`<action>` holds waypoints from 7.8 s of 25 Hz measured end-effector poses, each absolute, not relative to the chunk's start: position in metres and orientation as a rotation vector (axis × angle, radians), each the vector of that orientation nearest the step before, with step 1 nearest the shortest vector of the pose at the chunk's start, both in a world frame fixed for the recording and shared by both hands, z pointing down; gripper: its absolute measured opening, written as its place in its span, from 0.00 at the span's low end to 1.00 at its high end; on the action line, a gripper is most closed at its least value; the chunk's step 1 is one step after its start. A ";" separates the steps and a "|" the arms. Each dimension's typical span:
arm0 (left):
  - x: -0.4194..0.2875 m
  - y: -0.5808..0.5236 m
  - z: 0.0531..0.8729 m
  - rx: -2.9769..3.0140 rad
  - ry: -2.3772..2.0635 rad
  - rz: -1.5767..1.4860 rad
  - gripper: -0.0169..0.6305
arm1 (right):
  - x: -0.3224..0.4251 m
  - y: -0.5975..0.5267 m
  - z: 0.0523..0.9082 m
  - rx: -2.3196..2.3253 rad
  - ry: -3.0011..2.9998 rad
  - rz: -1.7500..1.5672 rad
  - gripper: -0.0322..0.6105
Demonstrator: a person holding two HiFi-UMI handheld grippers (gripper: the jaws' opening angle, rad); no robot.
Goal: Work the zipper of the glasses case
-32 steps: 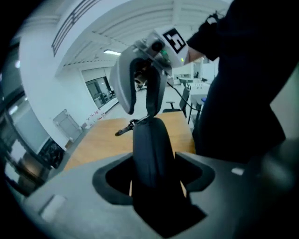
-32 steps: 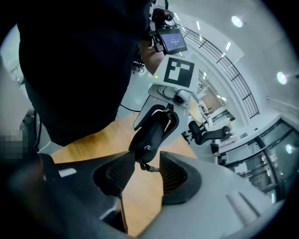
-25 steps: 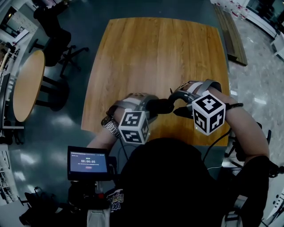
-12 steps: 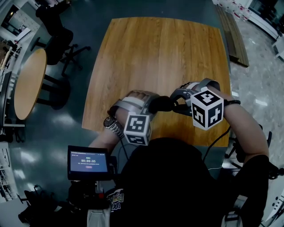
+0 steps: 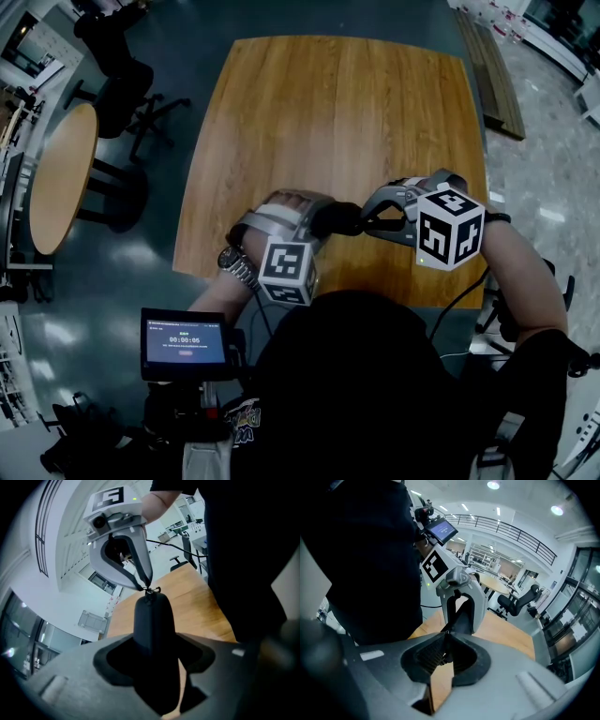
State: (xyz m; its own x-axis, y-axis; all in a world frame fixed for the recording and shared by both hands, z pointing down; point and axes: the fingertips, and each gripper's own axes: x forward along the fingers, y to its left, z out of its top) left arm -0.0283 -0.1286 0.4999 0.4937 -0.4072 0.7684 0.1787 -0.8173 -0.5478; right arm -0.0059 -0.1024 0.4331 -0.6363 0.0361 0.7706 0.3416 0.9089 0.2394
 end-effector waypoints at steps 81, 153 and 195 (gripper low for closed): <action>-0.033 -0.094 0.369 -3.754 -0.318 0.564 0.42 | -0.004 -0.114 0.340 0.255 -2.462 -0.820 0.06; -0.034 -0.158 0.345 -3.669 0.442 1.740 0.47 | 0.018 -0.111 0.354 0.702 -3.062 -0.071 0.06; -0.032 -0.146 0.321 -3.683 0.223 1.411 0.45 | 0.020 -0.100 0.344 0.612 -2.989 -0.243 0.06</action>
State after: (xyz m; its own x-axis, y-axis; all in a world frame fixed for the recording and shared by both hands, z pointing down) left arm -0.0320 -0.1458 0.3210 0.7789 -0.3473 -0.5222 0.1694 -0.6853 0.7083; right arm 0.0198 -0.0996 0.3441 -0.9170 -0.3962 0.0469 -0.3834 0.9076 0.1709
